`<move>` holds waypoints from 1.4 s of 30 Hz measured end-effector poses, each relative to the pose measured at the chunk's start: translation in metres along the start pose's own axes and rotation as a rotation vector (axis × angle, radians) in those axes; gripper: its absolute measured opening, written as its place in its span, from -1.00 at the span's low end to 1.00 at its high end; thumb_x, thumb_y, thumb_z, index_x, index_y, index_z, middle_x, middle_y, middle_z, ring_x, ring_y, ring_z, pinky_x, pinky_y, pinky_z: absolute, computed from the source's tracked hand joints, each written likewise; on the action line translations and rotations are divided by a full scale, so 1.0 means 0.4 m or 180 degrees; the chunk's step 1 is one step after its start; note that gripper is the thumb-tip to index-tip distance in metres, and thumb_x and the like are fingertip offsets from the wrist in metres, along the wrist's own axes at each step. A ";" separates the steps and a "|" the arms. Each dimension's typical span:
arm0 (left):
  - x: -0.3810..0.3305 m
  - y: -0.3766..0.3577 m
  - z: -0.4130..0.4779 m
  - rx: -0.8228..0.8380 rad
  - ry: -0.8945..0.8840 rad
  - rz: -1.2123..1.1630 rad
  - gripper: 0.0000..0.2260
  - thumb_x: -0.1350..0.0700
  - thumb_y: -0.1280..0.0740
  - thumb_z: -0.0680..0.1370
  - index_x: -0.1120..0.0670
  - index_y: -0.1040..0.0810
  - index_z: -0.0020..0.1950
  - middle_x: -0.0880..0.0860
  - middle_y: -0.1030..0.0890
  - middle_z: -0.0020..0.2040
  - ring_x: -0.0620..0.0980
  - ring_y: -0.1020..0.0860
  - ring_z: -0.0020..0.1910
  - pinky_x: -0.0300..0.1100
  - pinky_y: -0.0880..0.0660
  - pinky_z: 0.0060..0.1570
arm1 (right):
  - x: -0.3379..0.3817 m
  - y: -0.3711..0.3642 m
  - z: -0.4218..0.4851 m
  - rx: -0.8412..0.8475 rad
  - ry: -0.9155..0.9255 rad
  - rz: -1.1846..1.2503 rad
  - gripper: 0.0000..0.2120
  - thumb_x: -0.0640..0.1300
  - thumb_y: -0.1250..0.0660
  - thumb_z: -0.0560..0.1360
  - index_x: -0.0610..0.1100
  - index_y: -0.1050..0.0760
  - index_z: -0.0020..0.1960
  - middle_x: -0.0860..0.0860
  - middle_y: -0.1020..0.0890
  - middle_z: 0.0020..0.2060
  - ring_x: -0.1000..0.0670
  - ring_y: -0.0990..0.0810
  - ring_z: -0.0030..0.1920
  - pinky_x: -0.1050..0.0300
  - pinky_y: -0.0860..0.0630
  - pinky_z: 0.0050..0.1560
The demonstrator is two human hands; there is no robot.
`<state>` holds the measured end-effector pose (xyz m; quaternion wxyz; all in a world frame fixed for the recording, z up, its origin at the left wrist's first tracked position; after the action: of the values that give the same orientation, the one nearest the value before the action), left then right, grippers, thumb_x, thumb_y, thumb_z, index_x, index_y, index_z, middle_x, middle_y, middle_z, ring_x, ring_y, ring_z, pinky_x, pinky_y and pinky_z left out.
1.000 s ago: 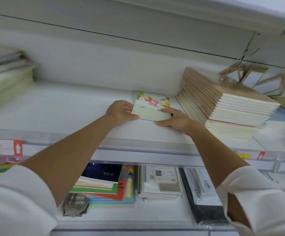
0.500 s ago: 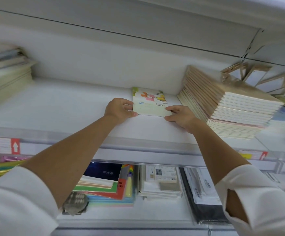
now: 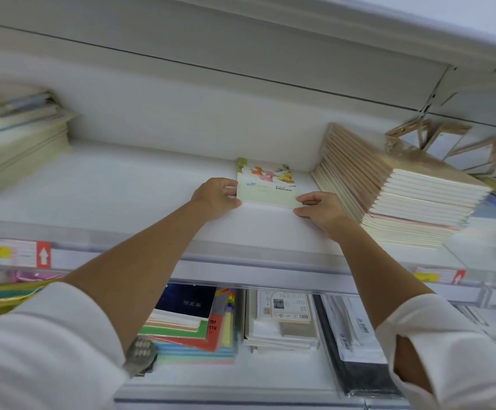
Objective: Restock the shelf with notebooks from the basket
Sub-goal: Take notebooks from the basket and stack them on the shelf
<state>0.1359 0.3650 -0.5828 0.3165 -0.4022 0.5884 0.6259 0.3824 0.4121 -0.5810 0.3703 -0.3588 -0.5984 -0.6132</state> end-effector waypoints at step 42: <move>1.084 0.572 -1.448 -0.2646 0.3507 -0.0812 -0.92 0.37 -0.30 0.46 0.27 -0.49 -0.23 0.09 -0.36 -0.43 0.00 -0.28 -0.50 -0.27 -0.22 -0.47 | 0.058 -1.262 -1.096 0.3215 0.1788 -0.2095 -0.87 -0.20 -0.26 0.46 -0.12 -0.57 -0.06 0.03 -0.60 0.16 -0.01 -0.57 -0.25 0.18 -0.48 -0.36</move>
<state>-0.1938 -0.2671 -0.8432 -0.1368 -0.8145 0.3232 0.4620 -0.0730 -0.0219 -0.8084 0.4283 0.2338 -0.7713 -0.4088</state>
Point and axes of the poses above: each hand's wrist, its own z-axis towards the middle knuckle, its own y-axis out of the back of the hand, x = y × z, the point moved 3 cm from there along z, towards the middle knuckle
